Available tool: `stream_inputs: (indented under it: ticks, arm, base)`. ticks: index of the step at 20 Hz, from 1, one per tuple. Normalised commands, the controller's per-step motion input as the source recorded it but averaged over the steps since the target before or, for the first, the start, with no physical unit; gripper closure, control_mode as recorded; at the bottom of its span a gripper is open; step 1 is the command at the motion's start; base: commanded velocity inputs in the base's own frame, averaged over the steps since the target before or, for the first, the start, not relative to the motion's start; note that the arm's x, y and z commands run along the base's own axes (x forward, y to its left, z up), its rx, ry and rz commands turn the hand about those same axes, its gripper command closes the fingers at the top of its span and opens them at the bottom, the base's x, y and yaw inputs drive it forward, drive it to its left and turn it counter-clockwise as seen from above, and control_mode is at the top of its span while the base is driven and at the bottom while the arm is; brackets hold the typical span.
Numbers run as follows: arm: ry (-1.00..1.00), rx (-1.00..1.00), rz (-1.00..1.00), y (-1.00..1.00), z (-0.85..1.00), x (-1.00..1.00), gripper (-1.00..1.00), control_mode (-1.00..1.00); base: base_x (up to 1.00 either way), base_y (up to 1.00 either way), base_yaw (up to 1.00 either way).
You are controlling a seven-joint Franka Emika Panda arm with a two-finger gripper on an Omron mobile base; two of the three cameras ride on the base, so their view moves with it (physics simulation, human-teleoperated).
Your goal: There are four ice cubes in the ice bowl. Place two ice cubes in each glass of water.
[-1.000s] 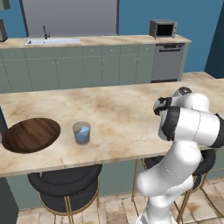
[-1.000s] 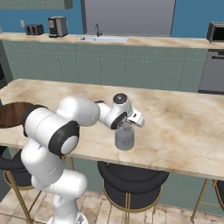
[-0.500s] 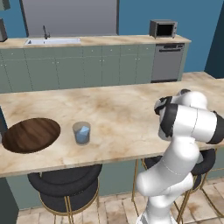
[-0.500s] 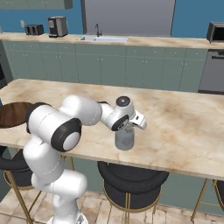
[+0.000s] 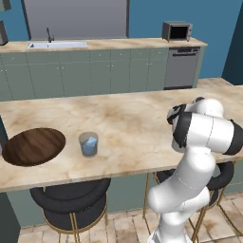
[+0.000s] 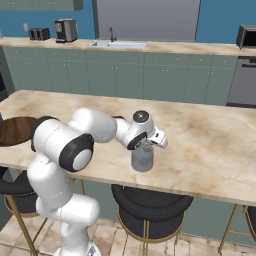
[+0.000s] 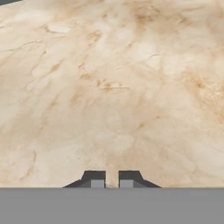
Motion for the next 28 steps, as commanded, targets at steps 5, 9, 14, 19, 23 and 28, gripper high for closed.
stream_inputs:
  ticks: [5, 9, 14, 19, 23, 28]
  arm:
    - [0.00, 0.00, 0.00, 0.07, -0.06, 0.11, 1.00, -1.00]
    - [0.00, 0.00, 0.00, 0.16, -0.09, 0.22, 1.00, -1.00]
    - [0.00, 0.00, 0.00, 0.03, -0.12, 0.11, 1.00, -1.00]
    - [0.01, 0.00, 0.00, 0.00, -0.03, 0.00, -1.00, -1.00]
    - [-0.01, 0.00, 0.00, 0.00, 0.03, -0.08, -1.00, -1.00]
    - [-0.21, 0.00, 0.01, 0.02, 0.35, -0.72, -1.00, -1.00]
  base:
    - [0.00, 0.00, 0.00]
    - [0.00, 0.00, 0.00]
    - [0.00, 0.00, 0.00]
    - [0.00, 0.00, 0.00]
    - [0.00, 0.00, 0.00]
    - [0.00, 0.00, 0.00]
